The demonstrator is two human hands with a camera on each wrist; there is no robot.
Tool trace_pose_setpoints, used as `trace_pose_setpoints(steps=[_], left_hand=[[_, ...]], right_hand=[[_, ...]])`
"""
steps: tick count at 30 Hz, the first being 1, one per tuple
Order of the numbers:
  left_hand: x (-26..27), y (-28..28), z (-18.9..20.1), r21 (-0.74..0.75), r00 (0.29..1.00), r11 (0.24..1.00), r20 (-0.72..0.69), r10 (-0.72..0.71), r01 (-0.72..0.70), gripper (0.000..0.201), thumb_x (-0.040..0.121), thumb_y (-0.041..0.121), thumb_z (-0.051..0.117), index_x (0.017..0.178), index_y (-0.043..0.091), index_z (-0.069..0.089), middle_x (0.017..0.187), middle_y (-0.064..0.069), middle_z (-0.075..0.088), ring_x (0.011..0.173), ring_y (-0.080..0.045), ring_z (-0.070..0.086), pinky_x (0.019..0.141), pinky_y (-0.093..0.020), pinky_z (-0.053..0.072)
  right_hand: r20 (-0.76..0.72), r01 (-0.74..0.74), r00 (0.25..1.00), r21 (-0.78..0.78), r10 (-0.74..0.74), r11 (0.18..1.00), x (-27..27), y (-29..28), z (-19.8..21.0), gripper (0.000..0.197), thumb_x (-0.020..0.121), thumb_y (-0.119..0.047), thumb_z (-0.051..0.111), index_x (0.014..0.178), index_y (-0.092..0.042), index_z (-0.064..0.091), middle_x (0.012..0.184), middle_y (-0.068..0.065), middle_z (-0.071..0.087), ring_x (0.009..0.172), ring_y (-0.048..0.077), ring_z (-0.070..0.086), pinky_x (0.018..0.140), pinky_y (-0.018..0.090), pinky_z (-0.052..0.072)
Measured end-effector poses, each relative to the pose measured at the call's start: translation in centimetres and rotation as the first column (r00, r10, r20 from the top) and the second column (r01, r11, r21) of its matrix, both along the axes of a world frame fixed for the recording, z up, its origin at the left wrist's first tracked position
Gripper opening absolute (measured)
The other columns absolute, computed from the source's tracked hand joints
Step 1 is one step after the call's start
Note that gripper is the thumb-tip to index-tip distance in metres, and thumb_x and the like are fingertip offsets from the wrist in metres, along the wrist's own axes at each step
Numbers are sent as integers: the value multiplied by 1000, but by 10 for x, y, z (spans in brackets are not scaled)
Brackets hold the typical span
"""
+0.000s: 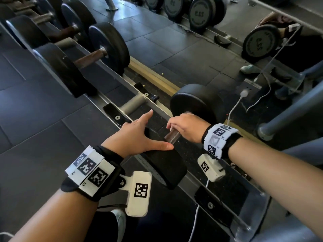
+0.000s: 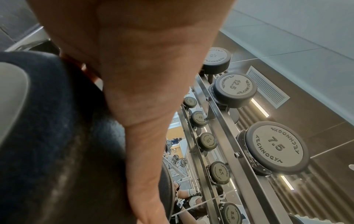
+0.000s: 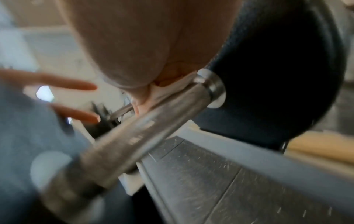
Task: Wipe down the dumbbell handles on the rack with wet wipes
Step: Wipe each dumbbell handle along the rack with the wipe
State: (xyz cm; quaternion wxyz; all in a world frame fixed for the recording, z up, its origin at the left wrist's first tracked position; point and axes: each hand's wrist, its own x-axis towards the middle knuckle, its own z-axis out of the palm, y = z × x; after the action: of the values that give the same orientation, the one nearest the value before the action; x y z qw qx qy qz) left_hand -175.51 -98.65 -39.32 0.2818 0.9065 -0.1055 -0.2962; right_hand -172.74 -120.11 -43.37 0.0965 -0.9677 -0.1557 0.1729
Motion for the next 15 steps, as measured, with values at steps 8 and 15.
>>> trace_pose_setpoints(steps=[8,15], left_hand=[[-1,-1,2,-12,1000,1000,-3,11,-11,135,44,81,63,154,43,-6,160,10,27,148,-28,19,118,-47,19],[-2,1,-1,-32,1000,999,6,16,-16,134,45,81,63,154,43,-6,159,11,28,148,-27,20,119,-47,19]], right_hand=[[-11,168,984,391,-178,905,8,0,5,25,105,-25,33,100,-25,58,96,-1,66,90,14,64,79,34,55],[106,-6,994,-28,9,1000,2,4,-8,13,98,-14,49,104,-25,52,91,-1,62,85,17,62,75,34,56]])
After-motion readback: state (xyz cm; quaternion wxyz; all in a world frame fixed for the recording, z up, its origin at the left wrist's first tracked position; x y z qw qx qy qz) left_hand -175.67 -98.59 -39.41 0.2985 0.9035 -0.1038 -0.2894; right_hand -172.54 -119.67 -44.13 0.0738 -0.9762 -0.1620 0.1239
